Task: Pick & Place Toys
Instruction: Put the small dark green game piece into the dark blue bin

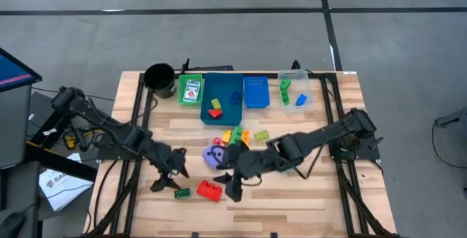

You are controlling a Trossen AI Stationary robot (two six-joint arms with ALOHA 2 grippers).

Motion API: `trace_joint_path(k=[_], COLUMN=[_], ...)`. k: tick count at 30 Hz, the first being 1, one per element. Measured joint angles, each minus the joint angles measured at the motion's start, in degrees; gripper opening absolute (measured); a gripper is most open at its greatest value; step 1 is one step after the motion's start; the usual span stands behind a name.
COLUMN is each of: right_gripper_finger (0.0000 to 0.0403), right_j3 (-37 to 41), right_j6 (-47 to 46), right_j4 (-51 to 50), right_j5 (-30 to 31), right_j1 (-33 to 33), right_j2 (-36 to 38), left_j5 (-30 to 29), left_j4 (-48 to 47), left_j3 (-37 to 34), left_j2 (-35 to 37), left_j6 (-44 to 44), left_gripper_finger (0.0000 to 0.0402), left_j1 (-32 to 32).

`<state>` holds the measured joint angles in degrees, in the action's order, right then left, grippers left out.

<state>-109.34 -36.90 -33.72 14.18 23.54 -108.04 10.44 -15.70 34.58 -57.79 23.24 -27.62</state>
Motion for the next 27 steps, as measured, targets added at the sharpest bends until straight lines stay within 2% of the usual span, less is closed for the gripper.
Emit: trace_joint_path(k=[6, 11, 16, 22, 27], right_gripper_finger=[0.0184, 0.0184, 0.0184, 0.0184, 0.0184], right_j3=[-3.97, -7.27, -9.45, -10.30, -10.32], right_j6=[-2.58, -2.59, -2.30, -0.33, 0.71], right_j4=[-1.18, -5.08, -11.24, -16.27, -19.18], right_j5=[5.80, 8.00, 8.19, 8.15, 6.66], right_j1=[3.16, 4.14, 4.20, 4.21, 4.21], right_j2=[0.00, 0.06, -0.03, -0.03, -0.03], left_j5=[-1.96, -3.11, -3.03, 2.10, 3.07], left_j4=[-0.64, -0.75, -0.92, 1.65, 1.57], left_j3=[-5.67, -7.42, -7.42, -7.32, -2.85], left_j2=[-0.01, -0.01, -0.76, -2.63, -5.57], left_j6=[8.99, 14.83, 19.42, 26.79, 29.68], left_gripper_finger=[0.0273, 0.0274, 0.0274, 0.0273, 0.0273], left_j1=[-4.59, -6.30, -7.52, -9.71, -11.50])
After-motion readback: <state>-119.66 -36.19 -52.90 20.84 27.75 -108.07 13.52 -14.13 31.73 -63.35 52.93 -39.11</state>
